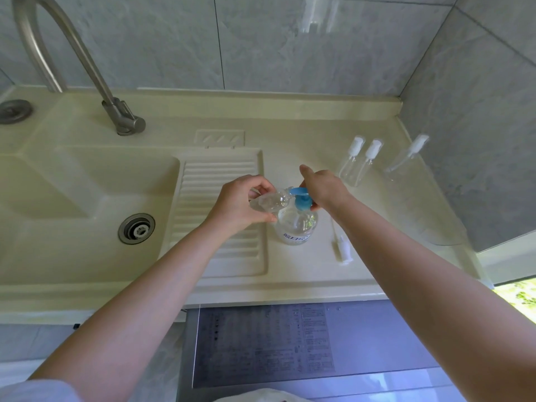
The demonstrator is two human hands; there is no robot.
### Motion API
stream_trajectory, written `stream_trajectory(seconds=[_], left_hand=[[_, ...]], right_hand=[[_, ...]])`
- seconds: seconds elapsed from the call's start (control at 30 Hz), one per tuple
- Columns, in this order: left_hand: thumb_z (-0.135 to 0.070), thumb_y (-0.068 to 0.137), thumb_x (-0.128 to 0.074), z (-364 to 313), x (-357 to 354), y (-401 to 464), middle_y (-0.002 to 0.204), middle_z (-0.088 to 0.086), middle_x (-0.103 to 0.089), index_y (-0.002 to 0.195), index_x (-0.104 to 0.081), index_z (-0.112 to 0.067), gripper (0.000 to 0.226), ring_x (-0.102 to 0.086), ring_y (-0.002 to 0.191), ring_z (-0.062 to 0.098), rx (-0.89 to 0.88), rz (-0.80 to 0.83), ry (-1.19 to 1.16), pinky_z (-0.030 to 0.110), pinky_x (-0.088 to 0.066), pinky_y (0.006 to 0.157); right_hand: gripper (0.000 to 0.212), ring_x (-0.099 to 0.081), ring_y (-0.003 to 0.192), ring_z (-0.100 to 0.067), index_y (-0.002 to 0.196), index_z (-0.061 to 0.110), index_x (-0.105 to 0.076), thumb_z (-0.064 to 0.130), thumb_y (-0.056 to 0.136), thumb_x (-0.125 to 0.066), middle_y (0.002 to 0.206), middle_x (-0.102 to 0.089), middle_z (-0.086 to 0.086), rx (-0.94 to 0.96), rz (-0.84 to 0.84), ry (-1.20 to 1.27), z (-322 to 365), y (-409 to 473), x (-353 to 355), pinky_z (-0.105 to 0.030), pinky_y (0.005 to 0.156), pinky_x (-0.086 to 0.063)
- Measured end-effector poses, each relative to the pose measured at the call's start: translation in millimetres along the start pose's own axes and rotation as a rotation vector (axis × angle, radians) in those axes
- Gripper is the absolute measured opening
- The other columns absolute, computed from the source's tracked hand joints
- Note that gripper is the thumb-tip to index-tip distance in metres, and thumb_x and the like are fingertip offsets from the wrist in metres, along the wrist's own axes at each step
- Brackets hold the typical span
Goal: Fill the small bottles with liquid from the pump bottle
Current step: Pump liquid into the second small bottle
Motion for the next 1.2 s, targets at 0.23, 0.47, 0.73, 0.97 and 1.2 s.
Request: stream_trajectory(seconds=[0.23,0.47,0.73,0.97,1.2], left_hand=[[-0.009,0.050,-0.093,4.3,-2.1,1.2,0.097,-0.007,-0.068,0.087,-0.068,-0.027,0.049,-0.065,0.084,0.008,-0.009,0.002,0.014,0.004,-0.041,0.069],[-0.008,0.050,-0.093,4.7,-4.1,0.1,0.097,-0.006,-0.068,0.089,-0.068,-0.026,0.050,-0.064,0.084,0.005,-0.019,-0.020,0.003,0.003,-0.041,0.072],[-0.009,0.049,-0.093,4.3,-4.8,-0.4,0.097,-0.007,-0.068,0.088,-0.068,-0.027,0.050,-0.064,0.083,0.005,-0.014,-0.022,-0.002,0.007,-0.045,0.072],[-0.010,0.049,-0.094,3.7,-4.0,-1.5,0.098,-0.006,-0.068,0.088,-0.068,-0.029,0.051,-0.064,0.083,0.008,-0.019,-0.020,0.017,0.010,-0.047,0.075],[-0.009,0.049,-0.094,-2.0,-1.5,-1.8,0.097,-0.008,-0.067,0.087,-0.068,-0.029,0.050,-0.063,0.084,0.006,-0.013,-0.024,0.016,0.005,-0.043,0.072]], right_hand=[[0.050,-0.062,0.084,-0.035,0.094,0.012,-0.070,0.042,0.095,-0.031,0.097,-0.069,-0.015,0.040,-0.125,-0.115,3.9,0.3,-12.2,-0.035,0.075,-0.048],[0.053,-0.066,0.070,-0.028,0.094,0.014,-0.069,0.048,0.098,-0.030,0.089,-0.071,-0.011,0.015,-0.036,-0.060,0.5,0.5,-3.3,-0.033,0.083,-0.050],[0.045,-0.065,0.084,-0.038,0.090,0.008,-0.067,0.038,0.094,-0.033,0.093,-0.068,-0.017,0.027,-0.106,-0.047,-0.4,0.3,-7.8,-0.040,0.085,-0.053],[0.052,-0.064,0.088,-0.037,0.094,0.009,-0.068,0.045,0.098,-0.030,0.096,-0.068,-0.016,0.036,-0.097,-0.076,-0.2,2.1,-8.6,-0.037,0.084,-0.051],[0.048,-0.066,0.078,-0.035,0.095,0.007,-0.066,0.040,0.097,-0.031,0.093,-0.068,-0.016,0.012,-0.067,-0.036,1.2,-3.1,-4.2,-0.036,0.084,-0.052]])
Point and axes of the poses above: each hand's wrist, its own y-axis towards the middle knuckle, its own x-axis out of the back of the hand, z = x × y, the point moved 1 cm from there along y, towards the middle knuckle
